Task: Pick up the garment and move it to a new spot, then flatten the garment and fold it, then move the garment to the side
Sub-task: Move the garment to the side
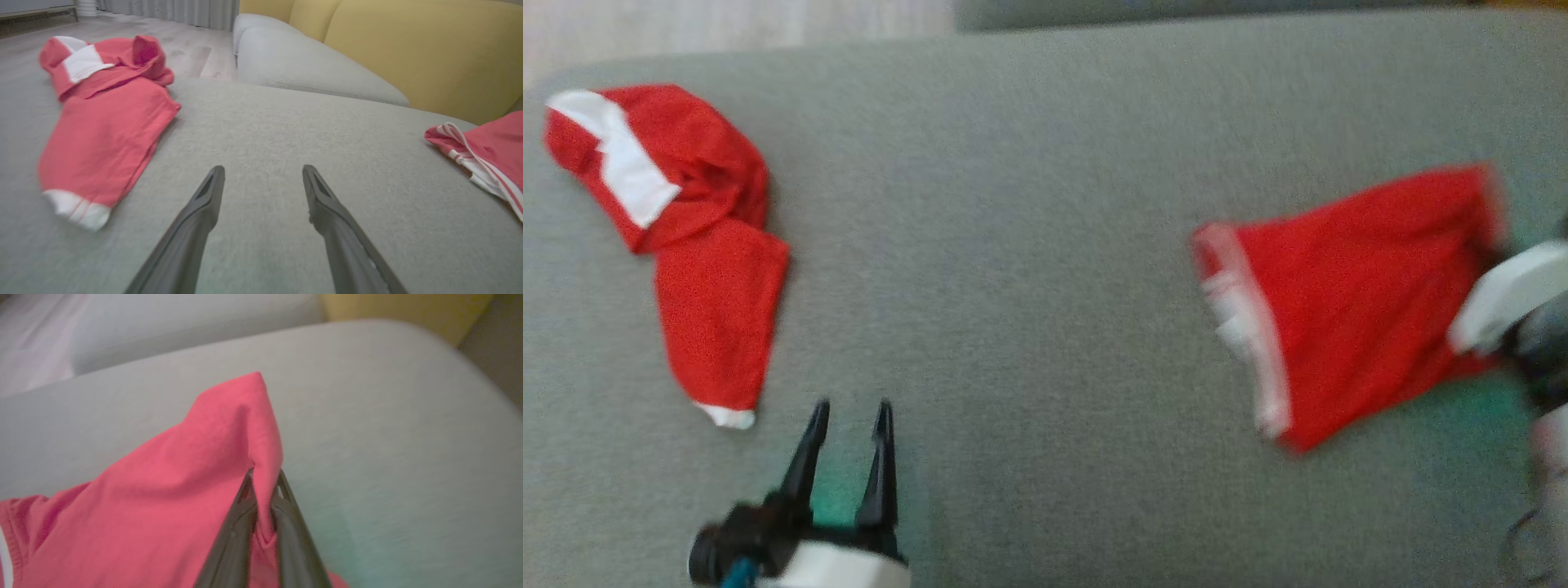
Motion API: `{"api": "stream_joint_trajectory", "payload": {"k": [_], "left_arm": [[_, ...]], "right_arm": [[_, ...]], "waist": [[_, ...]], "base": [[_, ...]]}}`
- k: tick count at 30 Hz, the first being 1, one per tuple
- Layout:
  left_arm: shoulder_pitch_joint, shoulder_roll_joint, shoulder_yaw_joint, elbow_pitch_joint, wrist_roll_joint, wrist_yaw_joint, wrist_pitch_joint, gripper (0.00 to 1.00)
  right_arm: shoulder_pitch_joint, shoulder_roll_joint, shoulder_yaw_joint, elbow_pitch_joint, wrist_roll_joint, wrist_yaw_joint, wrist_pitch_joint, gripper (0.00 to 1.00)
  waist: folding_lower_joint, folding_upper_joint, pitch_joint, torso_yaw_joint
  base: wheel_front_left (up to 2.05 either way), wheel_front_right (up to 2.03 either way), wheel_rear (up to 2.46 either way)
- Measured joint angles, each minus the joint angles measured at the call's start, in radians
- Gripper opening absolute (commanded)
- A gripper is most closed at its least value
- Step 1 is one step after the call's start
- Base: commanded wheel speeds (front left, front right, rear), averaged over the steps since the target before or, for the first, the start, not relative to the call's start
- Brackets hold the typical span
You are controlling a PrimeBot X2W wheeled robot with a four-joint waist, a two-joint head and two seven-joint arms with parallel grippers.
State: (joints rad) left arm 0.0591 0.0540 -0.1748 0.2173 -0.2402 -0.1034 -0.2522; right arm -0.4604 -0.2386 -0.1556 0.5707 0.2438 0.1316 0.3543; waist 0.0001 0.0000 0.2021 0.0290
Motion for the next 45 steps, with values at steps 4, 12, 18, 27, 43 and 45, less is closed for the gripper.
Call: {"api": "stream_joint_trajectory", "payload": {"k": [4, 12, 18, 27, 43, 45], "left_arm": [[-0.085, 0.015, -0.001, -0.016, 0.026, -0.012, 0.000, 1.00], [-0.115, 0.052, -0.009, -0.057, 0.037, -0.021, 0.000, 1.00], [-0.115, 0.061, 0.016, -0.097, 0.037, -0.021, 0.000, 1.00], [-0.100, 0.019, 0.038, -0.103, 0.005, -0.020, 0.000, 1.00], [0.006, -0.002, 0.074, 0.055, -0.022, -0.009, 0.000, 1.00], [0.024, -0.002, 0.091, 0.074, -0.023, -0.004, 0.000, 1.00]], "right_arm": [[-0.127, -0.104, -0.095, 0.049, -0.111, 0.000, -0.045, 0.00], [-0.249, -0.205, -0.233, 0.158, -0.394, 0.000, -0.119, 0.00], [-0.338, -0.201, -0.320, 0.159, -0.550, 0.000, -0.244, 1.00], [-0.232, -0.065, -0.272, 0.057, -0.564, 0.000, -0.541, 1.00], [0.434, 0.182, 0.006, -0.322, -0.295, 0.000, -0.583, 1.00], [0.483, 0.190, 0.027, -0.309, -0.240, 0.000, -0.585, 1.00]], "waist": [[0.0001, 0.0000, 0.073, -0.033], [0.0002, 0.0000, 0.186, -0.056], [0.0003, 0.0000, 0.211, -0.054], [-0.0002, 0.0000, 0.101, -0.063], [-0.0005, 0.0000, -0.159, -0.038], [-0.0005, 0.0000, -0.172, -0.028]], "base": [[0.00, 0.00, 0.00], [0.00, 0.00, 0.00], [0.00, 0.00, 0.00], [0.00, 0.00, 0.00], [0.00, 0.00, 0.00], [0.00, 0.00, 0.00]]}}
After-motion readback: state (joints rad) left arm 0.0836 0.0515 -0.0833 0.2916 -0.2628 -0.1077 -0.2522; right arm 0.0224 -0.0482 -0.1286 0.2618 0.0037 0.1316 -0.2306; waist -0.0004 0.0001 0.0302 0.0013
